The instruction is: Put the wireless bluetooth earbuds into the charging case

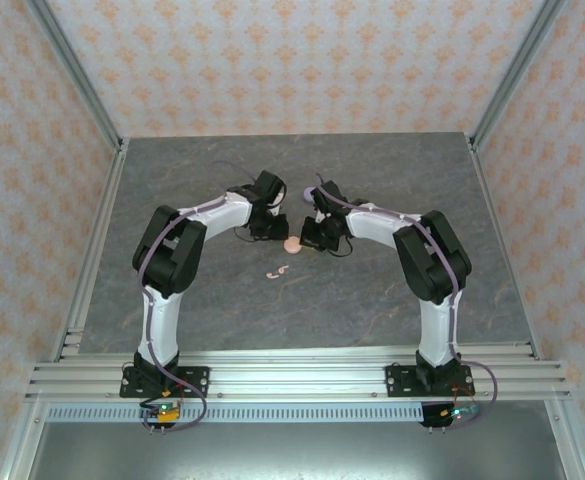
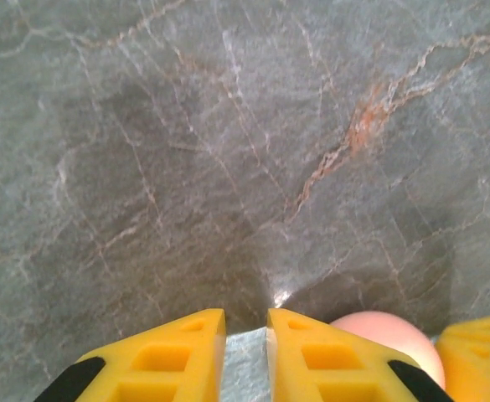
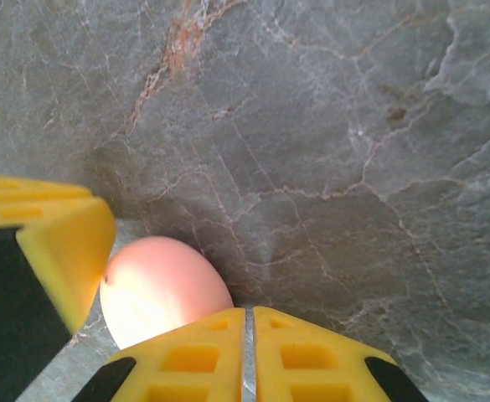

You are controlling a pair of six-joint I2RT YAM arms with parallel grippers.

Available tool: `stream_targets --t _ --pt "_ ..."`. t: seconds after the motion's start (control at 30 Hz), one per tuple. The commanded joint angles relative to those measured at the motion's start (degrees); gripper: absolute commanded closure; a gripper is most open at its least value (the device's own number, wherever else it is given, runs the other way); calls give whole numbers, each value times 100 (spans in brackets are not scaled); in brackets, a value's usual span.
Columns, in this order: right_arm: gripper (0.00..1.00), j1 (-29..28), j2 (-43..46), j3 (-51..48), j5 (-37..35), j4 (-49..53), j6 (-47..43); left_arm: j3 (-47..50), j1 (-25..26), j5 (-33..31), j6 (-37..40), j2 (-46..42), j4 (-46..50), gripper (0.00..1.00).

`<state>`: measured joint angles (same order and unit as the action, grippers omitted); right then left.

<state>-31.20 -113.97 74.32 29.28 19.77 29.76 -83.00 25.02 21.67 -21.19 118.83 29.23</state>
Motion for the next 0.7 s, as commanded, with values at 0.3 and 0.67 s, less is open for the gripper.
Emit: stream_targets --t 0.3,0.67 --pt "88 -28 -226 414 -426 594 -327 436 91 109 -149 -515 199 78" --pt "87 -28 -320 635 -487 806 -471 605 118 169 -168 -656 153 76"
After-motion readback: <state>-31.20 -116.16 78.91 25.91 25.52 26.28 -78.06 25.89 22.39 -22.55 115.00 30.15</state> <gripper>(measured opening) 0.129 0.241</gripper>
